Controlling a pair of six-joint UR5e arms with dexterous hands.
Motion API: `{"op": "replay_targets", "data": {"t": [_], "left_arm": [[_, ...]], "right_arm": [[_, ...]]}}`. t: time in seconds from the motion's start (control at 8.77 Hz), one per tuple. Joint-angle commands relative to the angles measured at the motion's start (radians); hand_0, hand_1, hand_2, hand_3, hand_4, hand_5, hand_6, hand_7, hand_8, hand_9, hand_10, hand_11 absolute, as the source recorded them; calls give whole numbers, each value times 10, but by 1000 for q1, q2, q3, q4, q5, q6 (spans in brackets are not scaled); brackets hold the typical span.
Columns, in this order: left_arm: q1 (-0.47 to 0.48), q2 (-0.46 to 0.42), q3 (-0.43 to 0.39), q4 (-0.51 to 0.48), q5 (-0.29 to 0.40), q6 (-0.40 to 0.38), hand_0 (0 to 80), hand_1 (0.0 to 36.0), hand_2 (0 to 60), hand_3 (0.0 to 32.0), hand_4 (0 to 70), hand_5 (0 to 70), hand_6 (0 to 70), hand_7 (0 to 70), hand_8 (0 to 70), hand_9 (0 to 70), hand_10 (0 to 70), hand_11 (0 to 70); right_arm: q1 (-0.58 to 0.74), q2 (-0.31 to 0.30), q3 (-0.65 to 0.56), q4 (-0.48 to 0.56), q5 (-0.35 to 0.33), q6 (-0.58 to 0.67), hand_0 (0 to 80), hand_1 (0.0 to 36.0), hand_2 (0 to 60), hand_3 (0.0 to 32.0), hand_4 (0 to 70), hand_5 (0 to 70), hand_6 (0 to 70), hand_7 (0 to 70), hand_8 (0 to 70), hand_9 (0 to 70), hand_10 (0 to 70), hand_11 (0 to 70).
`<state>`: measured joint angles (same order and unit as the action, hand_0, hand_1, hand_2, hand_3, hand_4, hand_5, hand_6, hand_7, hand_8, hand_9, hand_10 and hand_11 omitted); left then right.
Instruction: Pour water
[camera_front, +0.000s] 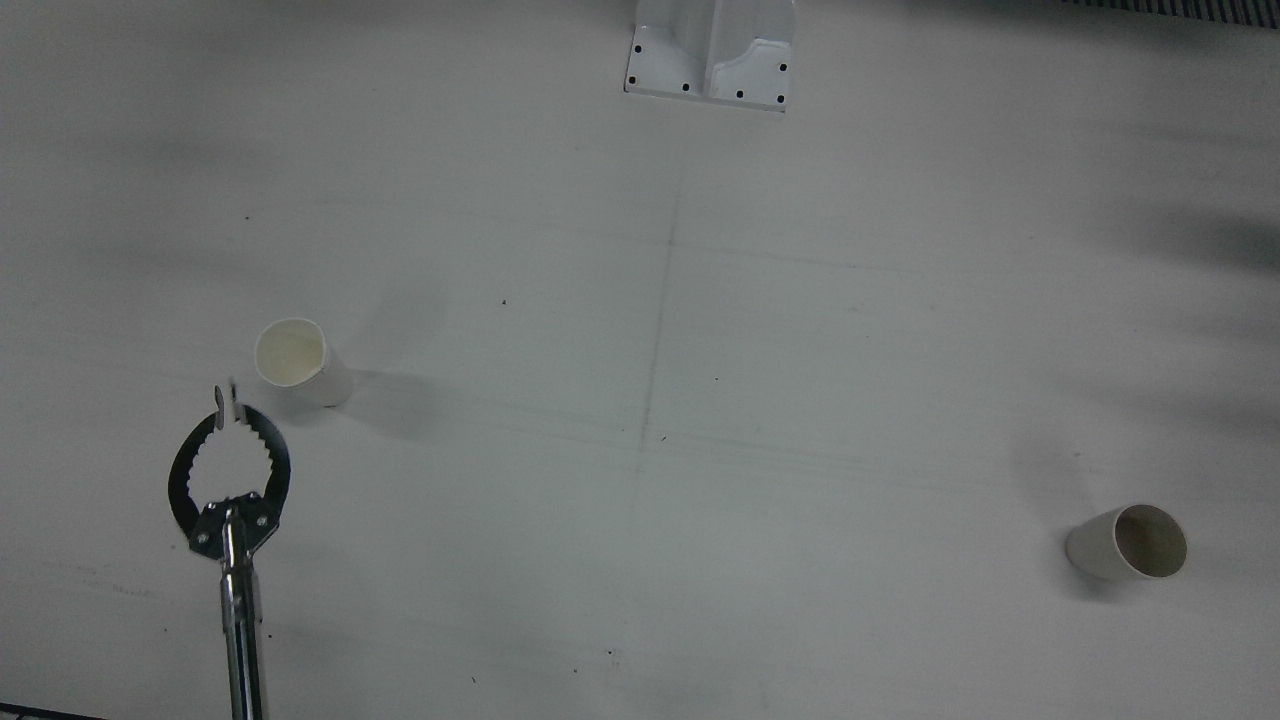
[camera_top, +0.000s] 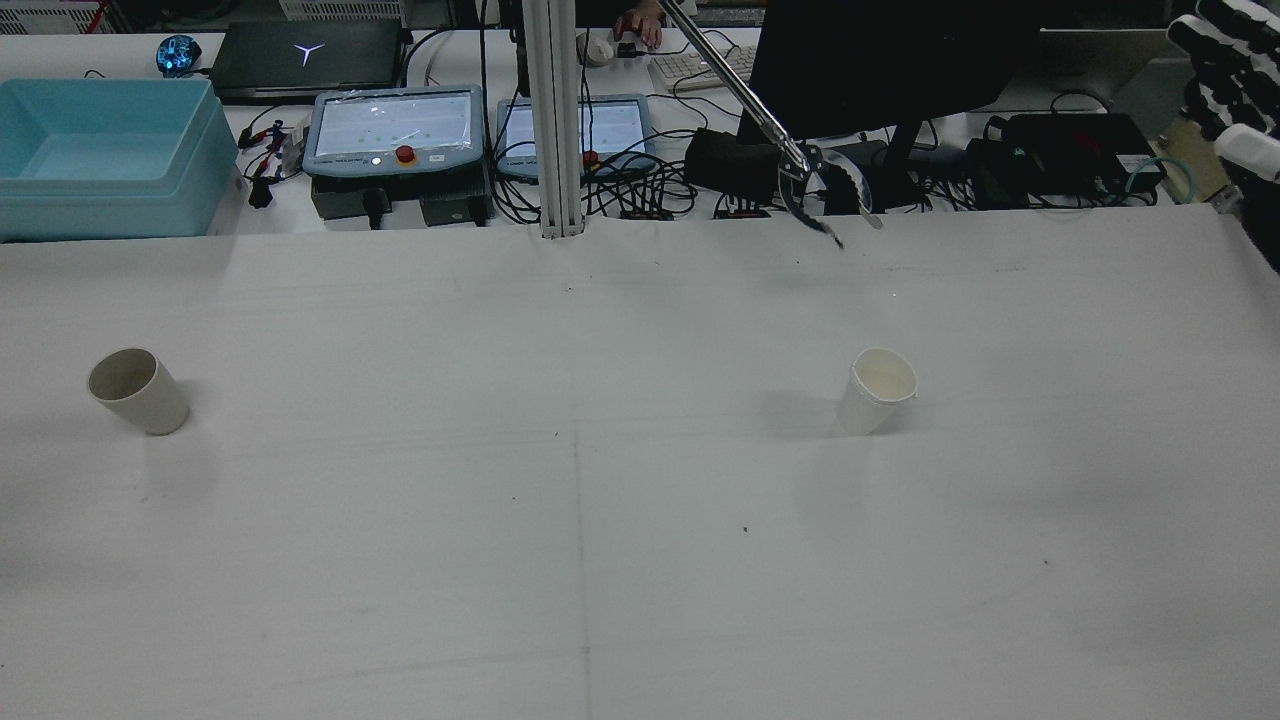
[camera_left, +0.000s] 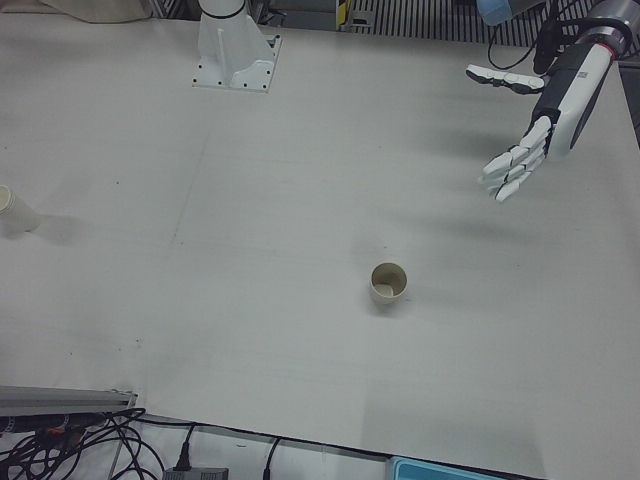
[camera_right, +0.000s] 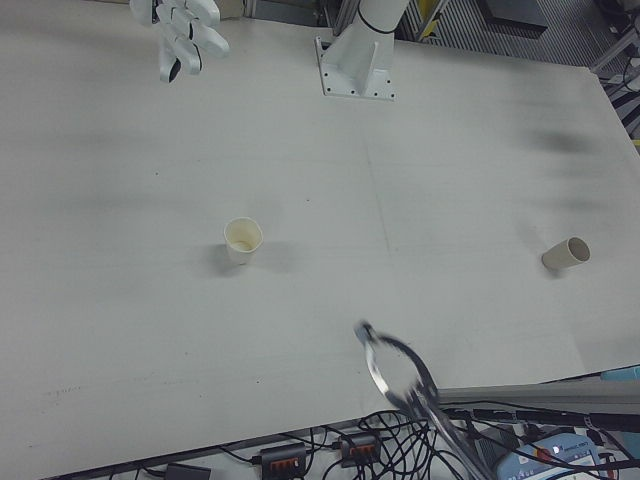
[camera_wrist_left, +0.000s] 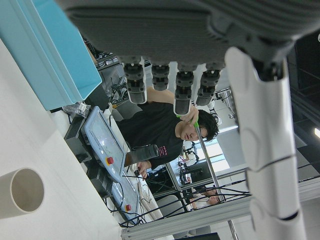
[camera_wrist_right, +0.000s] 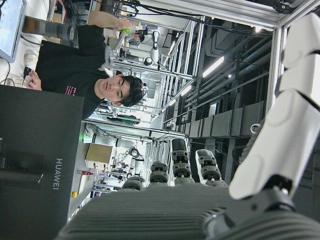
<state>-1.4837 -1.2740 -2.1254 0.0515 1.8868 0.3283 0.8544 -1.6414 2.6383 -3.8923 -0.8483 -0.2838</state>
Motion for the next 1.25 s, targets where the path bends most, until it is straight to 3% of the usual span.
{"op": "replay_targets", "data": {"t": [0.0, 0.91, 1.14], "left_arm": [[0, -1, 1, 1, 0, 0, 576, 166, 0, 0, 157, 130, 130, 257, 68, 129, 108, 180], [3, -4, -11, 14, 2, 0, 578, 167, 0, 0, 160, 134, 130, 253, 68, 128, 107, 178], [0, -1, -19, 22, 2, 2, 575, 164, 0, 0, 163, 137, 130, 253, 66, 126, 108, 179]], "right_arm": [[0, 0, 0, -1, 0, 0, 460, 126, 132, 0, 58, 130, 107, 216, 33, 84, 10, 28], [0, 0, -3, -1, 2, 3, 460, 128, 138, 0, 61, 135, 103, 195, 31, 77, 9, 26], [52, -2, -9, -1, 0, 5, 459, 125, 138, 0, 54, 128, 99, 189, 30, 75, 12, 31]]}}
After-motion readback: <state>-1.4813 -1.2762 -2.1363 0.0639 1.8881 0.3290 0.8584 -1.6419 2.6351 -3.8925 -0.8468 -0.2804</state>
